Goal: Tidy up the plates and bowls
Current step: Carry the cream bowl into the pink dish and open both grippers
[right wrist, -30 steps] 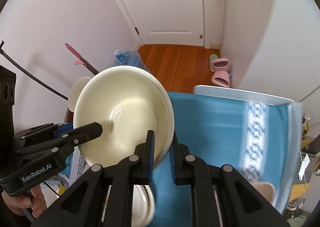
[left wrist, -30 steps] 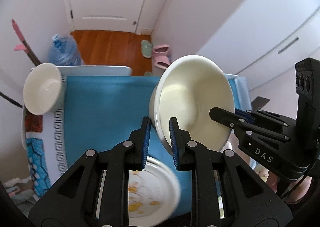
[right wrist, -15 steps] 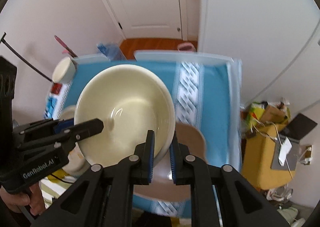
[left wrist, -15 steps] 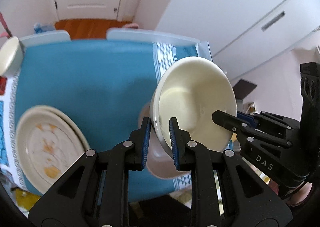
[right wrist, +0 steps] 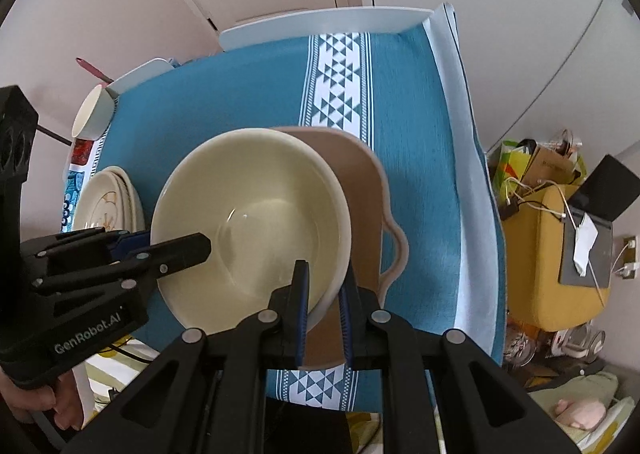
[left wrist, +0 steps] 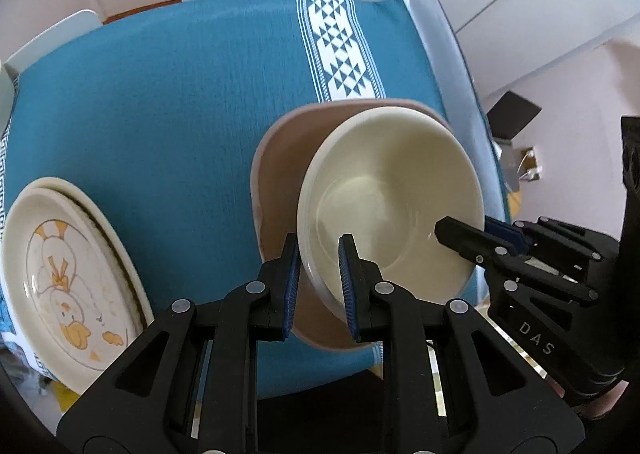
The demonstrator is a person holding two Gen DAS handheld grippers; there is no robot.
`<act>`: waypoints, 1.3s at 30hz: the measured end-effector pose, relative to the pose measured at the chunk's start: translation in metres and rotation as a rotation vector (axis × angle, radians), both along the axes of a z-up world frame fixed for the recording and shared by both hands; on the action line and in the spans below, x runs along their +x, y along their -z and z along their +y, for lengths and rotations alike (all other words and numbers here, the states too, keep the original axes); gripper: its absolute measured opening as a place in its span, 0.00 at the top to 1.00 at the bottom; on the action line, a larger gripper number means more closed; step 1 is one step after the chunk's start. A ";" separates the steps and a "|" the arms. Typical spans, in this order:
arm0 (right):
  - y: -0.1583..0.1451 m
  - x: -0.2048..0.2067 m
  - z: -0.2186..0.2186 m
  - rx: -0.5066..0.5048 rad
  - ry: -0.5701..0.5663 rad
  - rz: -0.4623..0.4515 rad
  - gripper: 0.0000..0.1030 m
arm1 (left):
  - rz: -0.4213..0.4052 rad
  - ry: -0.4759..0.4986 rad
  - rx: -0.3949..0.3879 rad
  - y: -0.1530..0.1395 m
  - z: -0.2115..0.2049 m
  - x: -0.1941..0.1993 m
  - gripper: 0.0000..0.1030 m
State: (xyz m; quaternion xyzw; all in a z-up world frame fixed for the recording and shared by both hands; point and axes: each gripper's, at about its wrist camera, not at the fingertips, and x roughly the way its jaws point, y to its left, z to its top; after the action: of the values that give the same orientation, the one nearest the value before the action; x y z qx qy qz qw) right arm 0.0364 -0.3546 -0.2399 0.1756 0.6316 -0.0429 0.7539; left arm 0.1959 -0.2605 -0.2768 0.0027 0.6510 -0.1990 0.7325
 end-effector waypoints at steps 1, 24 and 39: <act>0.001 0.000 0.000 -0.004 -0.003 0.001 0.87 | 0.001 0.004 0.008 0.003 0.000 0.001 0.83; 0.016 0.003 0.000 -0.010 -0.005 0.035 0.87 | -0.037 0.077 0.124 0.013 -0.020 0.002 0.83; -0.027 -0.007 -0.008 0.008 0.033 -0.057 0.87 | -0.140 0.056 0.107 -0.041 -0.009 -0.001 0.83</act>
State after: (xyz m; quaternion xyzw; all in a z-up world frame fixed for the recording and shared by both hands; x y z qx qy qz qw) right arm 0.0296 -0.3625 -0.2125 0.1901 0.6071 -0.0480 0.7700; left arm 0.1953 -0.2698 -0.2359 0.0741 0.6075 -0.1838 0.7692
